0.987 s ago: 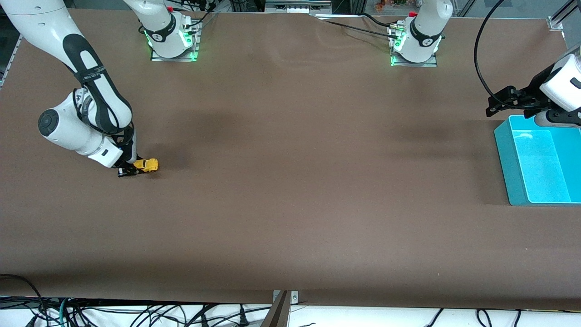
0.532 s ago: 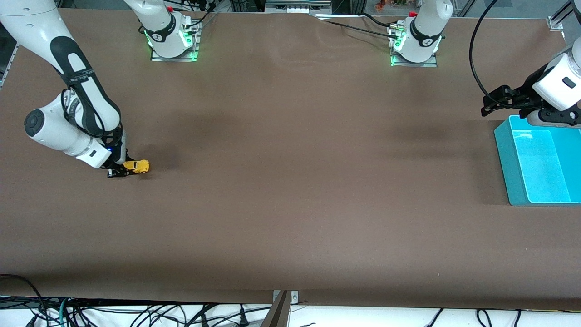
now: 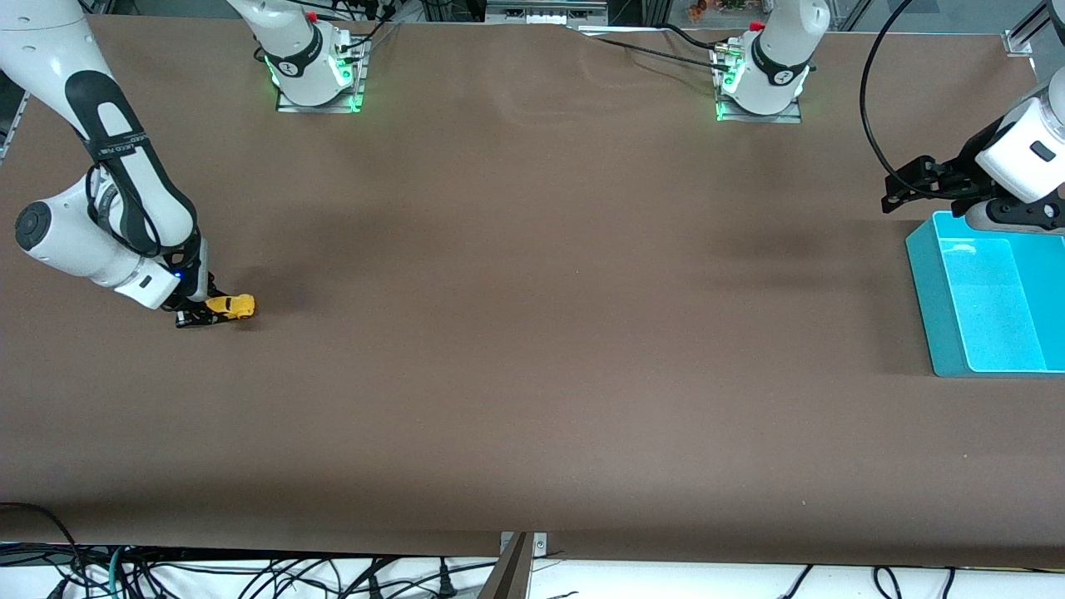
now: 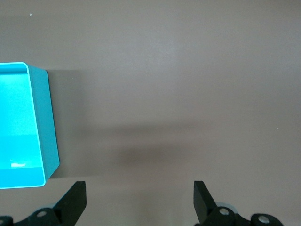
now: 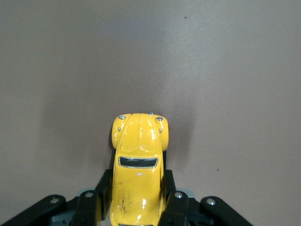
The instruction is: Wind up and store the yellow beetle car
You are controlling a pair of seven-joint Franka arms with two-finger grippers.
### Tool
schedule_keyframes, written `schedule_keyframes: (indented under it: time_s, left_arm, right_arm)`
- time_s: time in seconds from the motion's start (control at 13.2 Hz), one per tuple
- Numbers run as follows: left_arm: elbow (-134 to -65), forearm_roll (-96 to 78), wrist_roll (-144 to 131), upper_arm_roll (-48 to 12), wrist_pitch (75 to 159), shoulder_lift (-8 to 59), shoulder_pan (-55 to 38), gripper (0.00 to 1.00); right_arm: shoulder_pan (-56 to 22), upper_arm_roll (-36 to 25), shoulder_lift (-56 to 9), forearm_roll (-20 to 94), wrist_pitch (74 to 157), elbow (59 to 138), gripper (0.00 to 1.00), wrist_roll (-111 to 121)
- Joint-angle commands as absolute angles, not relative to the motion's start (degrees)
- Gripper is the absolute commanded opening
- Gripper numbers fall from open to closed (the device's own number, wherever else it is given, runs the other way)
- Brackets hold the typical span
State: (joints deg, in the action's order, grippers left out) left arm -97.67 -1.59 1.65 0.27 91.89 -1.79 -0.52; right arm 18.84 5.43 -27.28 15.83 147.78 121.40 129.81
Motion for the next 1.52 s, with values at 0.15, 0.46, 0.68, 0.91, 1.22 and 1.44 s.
schedule_keyframes:
  time_s: [0.15,0.46,0.68,0.91,1.22,1.44]
  left_arm:
    - [-95.89,-0.35,1.41,0.17,90.44,-1.14,-0.62,1.00]
    - [-95.89,-0.35,1.41,0.18,90.44,-1.14,-0.62,1.00]
    - [-95.89,-0.35,1.41,0.18,90.44,-1.14,-0.62,1.00]
    - [-95.89,-0.35,1.41,0.18,90.44,-1.14,-0.62,1.00]
    - [-95.89,-0.35,1.41,0.18,90.44,-1.14,-0.62,1.00]
    - [-95.89,-0.35,1.49,0.18,90.44,-1.14,-0.53,1.00]
  right_arm:
    - [22.68,4.57,-33.05,15.12,149.85,119.27,0.12,134.65]
    - [23.02,4.48,-33.05,14.51,147.31,116.72,0.13,134.74]
    - [23.64,4.48,-33.31,14.15,147.30,116.63,0.13,134.39]
    - [23.64,4.57,-33.31,14.94,147.22,116.28,0.19,133.25]
    - [23.64,4.57,-33.31,15.03,147.13,116.28,0.28,131.22]
    - [23.64,4.66,-33.14,15.03,145.91,116.02,0.64,128.16]
